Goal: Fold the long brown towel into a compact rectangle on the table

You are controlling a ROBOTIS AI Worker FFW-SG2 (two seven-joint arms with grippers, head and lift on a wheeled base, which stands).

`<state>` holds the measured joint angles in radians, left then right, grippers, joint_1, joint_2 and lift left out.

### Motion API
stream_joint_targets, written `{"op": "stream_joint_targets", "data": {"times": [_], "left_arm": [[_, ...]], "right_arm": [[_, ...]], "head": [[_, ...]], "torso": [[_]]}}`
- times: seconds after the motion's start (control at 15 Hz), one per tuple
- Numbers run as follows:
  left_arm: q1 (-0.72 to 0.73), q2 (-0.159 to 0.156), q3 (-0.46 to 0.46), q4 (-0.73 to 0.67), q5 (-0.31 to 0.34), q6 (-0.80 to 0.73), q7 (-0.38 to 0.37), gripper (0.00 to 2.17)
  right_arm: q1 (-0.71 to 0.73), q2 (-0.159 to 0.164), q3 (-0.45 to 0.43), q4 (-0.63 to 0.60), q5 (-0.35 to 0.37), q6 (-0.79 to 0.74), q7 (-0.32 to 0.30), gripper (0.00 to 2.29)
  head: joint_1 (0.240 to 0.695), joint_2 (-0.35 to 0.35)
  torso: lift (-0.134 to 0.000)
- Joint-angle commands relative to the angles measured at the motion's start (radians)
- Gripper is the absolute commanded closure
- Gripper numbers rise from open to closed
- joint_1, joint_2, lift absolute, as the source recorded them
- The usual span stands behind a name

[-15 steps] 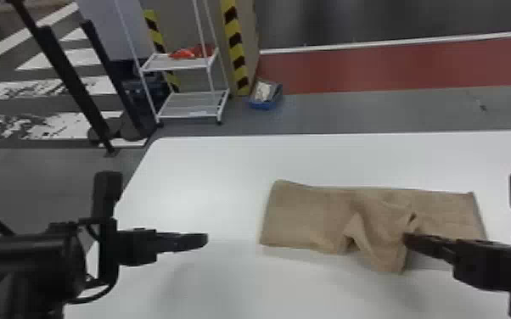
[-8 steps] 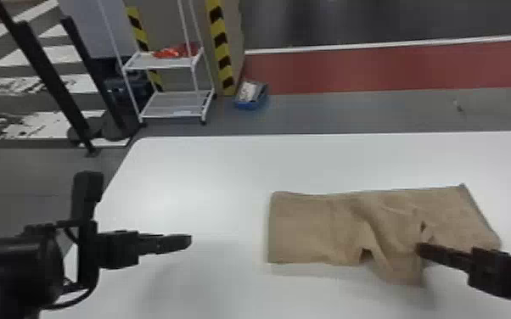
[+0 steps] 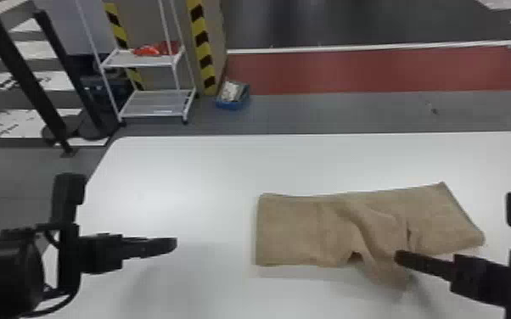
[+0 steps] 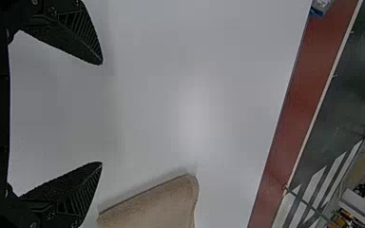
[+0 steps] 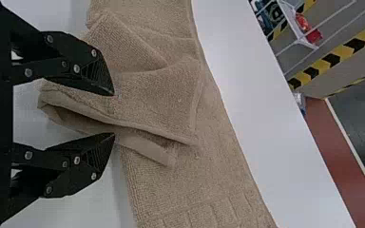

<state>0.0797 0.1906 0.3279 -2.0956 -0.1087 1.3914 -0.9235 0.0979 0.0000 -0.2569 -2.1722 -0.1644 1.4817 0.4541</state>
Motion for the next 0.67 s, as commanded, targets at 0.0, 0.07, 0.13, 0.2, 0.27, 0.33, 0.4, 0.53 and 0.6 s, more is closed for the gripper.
{"op": "stream_joint_targets", "data": {"times": [0.0,0.07,0.13,0.2,0.27,0.33,0.4,0.53,0.6], "left_arm": [[0.000,0.000,0.005,-0.001,0.000,0.001,0.000,0.14],[0.000,0.000,0.007,-0.001,0.000,0.001,0.000,0.14],[0.002,0.000,0.007,0.000,0.000,0.001,0.000,0.14],[0.002,0.000,0.007,0.000,0.000,0.001,0.000,0.14],[0.003,0.000,0.007,0.000,0.000,0.001,0.000,0.14],[0.003,0.000,0.005,-0.001,0.000,0.001,0.000,0.14],[0.005,0.000,0.003,-0.001,0.000,-0.002,0.000,0.14],[0.005,0.001,0.008,-0.001,0.000,-0.002,-0.003,0.14],[0.005,0.001,0.010,-0.001,0.000,-0.002,-0.005,0.14]], "right_arm": [[0.010,0.001,0.007,-0.006,-0.003,0.027,0.000,0.69],[0.011,0.001,0.007,-0.009,0.000,0.039,0.000,0.69],[0.013,0.001,0.005,-0.011,0.002,0.052,0.000,0.69],[0.014,0.001,0.007,-0.009,0.006,0.052,0.000,0.69],[0.014,0.001,0.008,-0.006,0.009,0.049,0.000,0.69],[0.008,0.001,0.010,0.000,0.012,0.049,-0.002,0.69],[0.000,0.001,0.013,0.006,0.019,0.045,-0.002,0.70],[-0.010,0.001,0.013,0.012,0.032,0.042,-0.002,0.80],[-0.010,0.001,0.013,0.017,0.034,0.042,-0.002,0.83]], "head": [[0.695,0.126],[0.695,0.132],[0.695,0.135],[0.695,0.138],[0.695,0.139],[0.695,0.140],[0.695,0.140],[0.695,0.138],[0.695,0.134]], "torso": [[-0.125],[-0.125],[-0.125],[-0.125],[-0.125],[-0.125],[-0.125],[-0.125],[-0.125]]}}
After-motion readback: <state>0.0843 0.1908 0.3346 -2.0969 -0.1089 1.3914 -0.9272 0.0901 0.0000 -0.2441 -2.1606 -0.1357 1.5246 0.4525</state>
